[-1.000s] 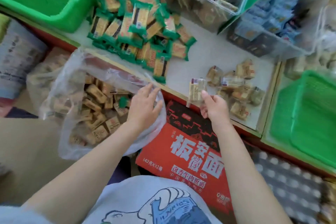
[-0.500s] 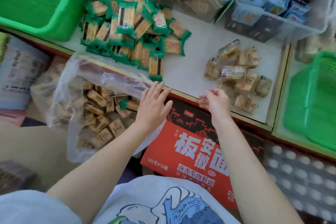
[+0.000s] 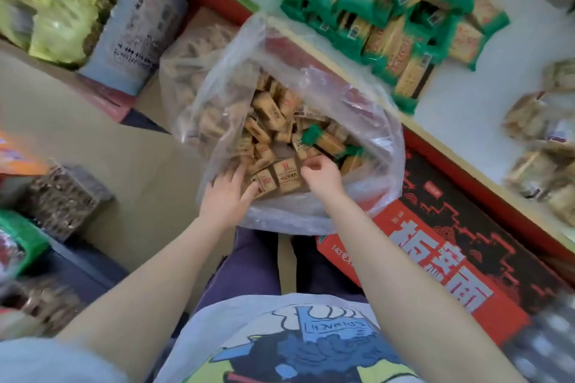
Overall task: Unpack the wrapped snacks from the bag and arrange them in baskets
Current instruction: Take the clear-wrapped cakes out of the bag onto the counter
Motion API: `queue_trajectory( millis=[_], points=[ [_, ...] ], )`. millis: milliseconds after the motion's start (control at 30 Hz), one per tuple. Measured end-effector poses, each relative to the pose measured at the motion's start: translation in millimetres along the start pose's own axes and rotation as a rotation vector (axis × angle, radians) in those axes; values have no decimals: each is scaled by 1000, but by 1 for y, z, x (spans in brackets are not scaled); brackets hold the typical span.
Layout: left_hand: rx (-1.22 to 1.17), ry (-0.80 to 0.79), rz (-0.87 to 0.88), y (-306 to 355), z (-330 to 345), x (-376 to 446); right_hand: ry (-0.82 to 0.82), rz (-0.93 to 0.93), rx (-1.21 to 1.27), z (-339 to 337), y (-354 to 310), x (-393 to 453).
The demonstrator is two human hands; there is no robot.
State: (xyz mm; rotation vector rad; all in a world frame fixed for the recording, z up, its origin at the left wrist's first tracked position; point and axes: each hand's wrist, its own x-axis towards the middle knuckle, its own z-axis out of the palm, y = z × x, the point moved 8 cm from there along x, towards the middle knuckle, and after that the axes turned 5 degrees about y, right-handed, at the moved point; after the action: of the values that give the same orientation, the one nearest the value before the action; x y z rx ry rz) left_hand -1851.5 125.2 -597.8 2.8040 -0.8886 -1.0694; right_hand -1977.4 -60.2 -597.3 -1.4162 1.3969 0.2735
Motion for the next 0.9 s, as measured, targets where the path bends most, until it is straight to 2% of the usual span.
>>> queue_trajectory(
  millis=[267,367,433,533,633,700,733,833,900],
  points=[
    [-85,-30,26,-13,4,0,-40,114,-279,55,9,12],
    [-62,-45,34,-15,6,2,-99,159,-291,61,14,10],
    [-60,-61,30,-15,7,2,-89,153,-228,57,12,7],
    [-83,-102,4,-9,2,2,-72,146,8,40,5,-4],
    [-83,28,-7,10,-27,-3,-237,127,280,18,-8,-28],
    [-244,104,4,37,-49,-7,-285,16,279,-10,-19,-41],
    [-394,89,3,53,-57,-8,-283,-54,238,-27,-24,-46],
    [-822,-99,28,121,-66,-14,-237,-186,114,-82,-29,-64],
    [-866,-159,113,172,-71,-18,-184,-191,166,-122,-20,-73]
  ],
)
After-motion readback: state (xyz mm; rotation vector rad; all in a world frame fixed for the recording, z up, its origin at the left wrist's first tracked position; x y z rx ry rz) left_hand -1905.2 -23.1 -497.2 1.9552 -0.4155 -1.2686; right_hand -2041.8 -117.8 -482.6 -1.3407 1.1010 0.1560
